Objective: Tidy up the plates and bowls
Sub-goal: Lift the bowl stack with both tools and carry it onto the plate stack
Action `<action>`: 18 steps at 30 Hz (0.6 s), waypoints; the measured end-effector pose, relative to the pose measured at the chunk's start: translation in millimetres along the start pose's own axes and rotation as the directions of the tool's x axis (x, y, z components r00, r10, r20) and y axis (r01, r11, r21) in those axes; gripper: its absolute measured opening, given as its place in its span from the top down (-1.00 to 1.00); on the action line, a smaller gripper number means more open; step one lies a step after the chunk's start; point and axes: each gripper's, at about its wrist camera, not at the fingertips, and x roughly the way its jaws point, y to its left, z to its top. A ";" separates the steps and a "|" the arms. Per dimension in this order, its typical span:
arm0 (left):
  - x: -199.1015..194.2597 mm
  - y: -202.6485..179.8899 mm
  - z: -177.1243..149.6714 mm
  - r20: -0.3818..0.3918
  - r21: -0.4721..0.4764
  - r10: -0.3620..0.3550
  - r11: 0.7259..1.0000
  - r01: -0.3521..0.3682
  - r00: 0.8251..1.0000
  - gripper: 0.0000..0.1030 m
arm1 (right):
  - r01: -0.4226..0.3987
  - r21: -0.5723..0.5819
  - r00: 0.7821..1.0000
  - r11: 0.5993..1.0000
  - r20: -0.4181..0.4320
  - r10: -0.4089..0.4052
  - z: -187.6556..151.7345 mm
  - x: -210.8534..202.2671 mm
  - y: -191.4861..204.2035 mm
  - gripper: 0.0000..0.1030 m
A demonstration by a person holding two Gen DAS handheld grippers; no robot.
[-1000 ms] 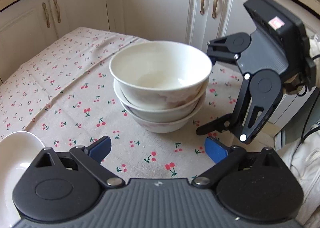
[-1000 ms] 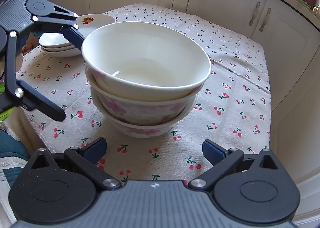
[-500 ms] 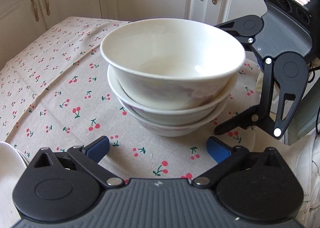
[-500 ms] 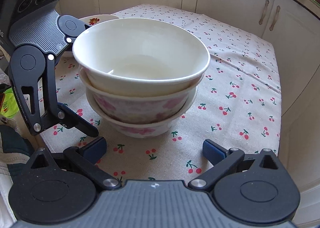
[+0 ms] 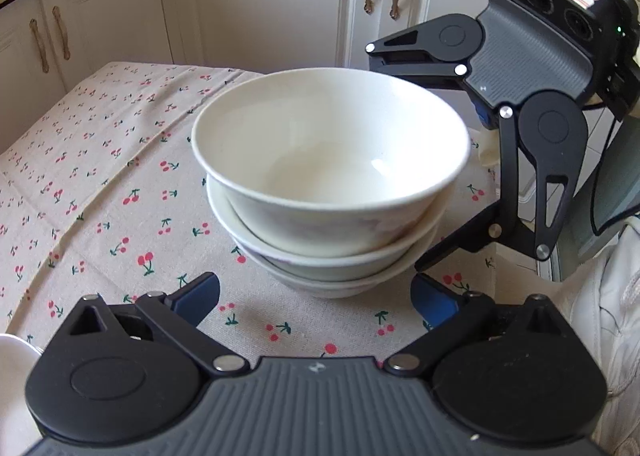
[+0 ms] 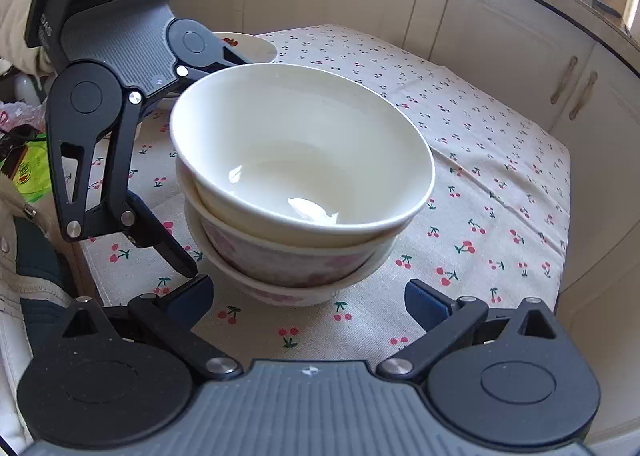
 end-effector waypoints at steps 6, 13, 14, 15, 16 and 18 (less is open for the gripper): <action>-4.7 7.3 7.5 0.016 0.032 -0.047 0.998 0.047 0.999 -0.84 | -0.056 -0.081 0.998 0.995 -0.009 0.055 12.1 -4.0 -1.7 -0.94; -1.9 13.3 7.0 0.000 0.051 -0.102 0.994 0.101 0.995 -0.75 | -0.107 -0.098 0.994 0.989 -0.044 0.103 21.2 -0.8 -5.3 -0.78; -1.9 13.7 6.7 -0.002 0.054 -0.105 0.993 0.105 0.994 -0.75 | -0.115 -0.095 0.993 0.989 -0.046 0.111 22.1 -1.4 -6.7 -0.77; -1.3 15.6 6.8 -0.004 0.055 -0.110 0.992 0.110 0.994 -0.75 | -0.123 -0.089 0.992 0.988 -0.050 0.119 23.5 -1.9 -8.3 -0.77; -1.4 16.2 6.7 -0.005 0.055 -0.114 0.992 0.114 0.993 -0.75 | -0.127 -0.086 0.991 0.988 -0.053 0.123 25.0 -1.9 -10.6 -0.77; 2.1 19.9 8.6 -0.008 0.056 -0.123 0.991 0.123 0.992 -0.73 | -0.134 -0.094 0.990 0.987 -0.065 0.129 27.2 -0.8 -11.3 -0.77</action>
